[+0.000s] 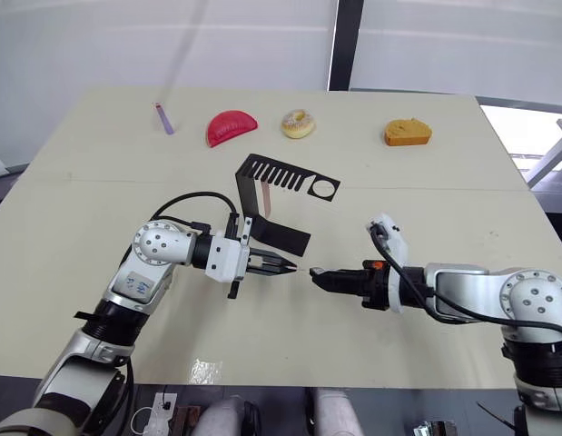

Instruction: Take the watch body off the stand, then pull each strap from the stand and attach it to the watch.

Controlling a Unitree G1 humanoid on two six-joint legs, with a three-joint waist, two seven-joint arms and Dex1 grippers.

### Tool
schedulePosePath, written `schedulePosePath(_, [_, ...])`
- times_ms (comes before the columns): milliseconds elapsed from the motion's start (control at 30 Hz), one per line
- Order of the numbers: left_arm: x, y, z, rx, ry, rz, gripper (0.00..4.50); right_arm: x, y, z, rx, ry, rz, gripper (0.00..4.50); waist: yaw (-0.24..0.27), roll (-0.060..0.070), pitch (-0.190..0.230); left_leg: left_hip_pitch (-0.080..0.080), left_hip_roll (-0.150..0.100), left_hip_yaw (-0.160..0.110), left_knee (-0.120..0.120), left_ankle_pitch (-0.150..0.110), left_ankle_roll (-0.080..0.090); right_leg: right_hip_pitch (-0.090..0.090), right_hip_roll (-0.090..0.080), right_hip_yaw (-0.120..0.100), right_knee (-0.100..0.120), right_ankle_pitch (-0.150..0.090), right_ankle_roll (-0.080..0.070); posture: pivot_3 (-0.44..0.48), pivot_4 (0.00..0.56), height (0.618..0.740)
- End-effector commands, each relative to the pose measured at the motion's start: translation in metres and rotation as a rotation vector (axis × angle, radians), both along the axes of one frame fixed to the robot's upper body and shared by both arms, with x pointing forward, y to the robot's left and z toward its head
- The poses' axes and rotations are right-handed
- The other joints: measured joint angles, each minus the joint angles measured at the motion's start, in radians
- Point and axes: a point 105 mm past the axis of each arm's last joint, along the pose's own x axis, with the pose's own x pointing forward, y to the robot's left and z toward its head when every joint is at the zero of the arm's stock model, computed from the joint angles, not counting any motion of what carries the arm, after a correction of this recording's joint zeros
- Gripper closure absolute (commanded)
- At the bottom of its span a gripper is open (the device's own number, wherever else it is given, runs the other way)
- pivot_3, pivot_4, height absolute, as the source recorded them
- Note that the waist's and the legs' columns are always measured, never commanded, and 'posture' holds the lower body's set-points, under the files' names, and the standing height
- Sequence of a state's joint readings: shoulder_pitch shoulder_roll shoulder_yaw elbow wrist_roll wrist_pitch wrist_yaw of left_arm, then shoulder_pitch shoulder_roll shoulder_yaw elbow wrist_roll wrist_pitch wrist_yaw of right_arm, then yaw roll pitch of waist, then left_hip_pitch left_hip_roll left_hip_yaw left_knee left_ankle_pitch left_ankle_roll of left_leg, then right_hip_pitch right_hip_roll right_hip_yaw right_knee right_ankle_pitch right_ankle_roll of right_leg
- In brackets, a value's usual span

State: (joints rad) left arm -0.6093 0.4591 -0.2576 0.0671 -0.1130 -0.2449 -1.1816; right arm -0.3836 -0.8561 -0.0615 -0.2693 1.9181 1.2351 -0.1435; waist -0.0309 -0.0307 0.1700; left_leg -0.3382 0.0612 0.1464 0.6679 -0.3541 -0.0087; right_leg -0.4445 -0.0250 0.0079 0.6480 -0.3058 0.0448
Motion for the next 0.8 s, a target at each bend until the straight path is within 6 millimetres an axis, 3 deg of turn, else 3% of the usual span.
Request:
schedulePosePath(33, [-0.0011, -0.0028, 0.0024, -0.013, -0.018, -0.009, 4.50, -0.0028, 0.0041, 0.0100, 0.023, -0.023, 0.010, 2.99, 0.000, 0.000, 0.000, 0.000, 0.000, 0.000, 0.000, 0.000, 0.000, 0.000, 0.000, 0.000, 0.000, 0.000, 0.000, 0.000, 0.150, 0.737])
schedulePosePath(800, [0.0004, -0.0068, 0.0029, -0.028, -0.011, -0.008, 4.50, -0.0049, 0.0071, 0.0094, 0.011, -0.028, 0.020, 2.99, 0.001, 0.000, 0.000, -0.001, 0.001, 0.000, 0.000, 0.000, 0.000, 0.000, 0.000, 0.000, -0.001, 0.000, 0.000, 0.000, 0.150, 0.737])
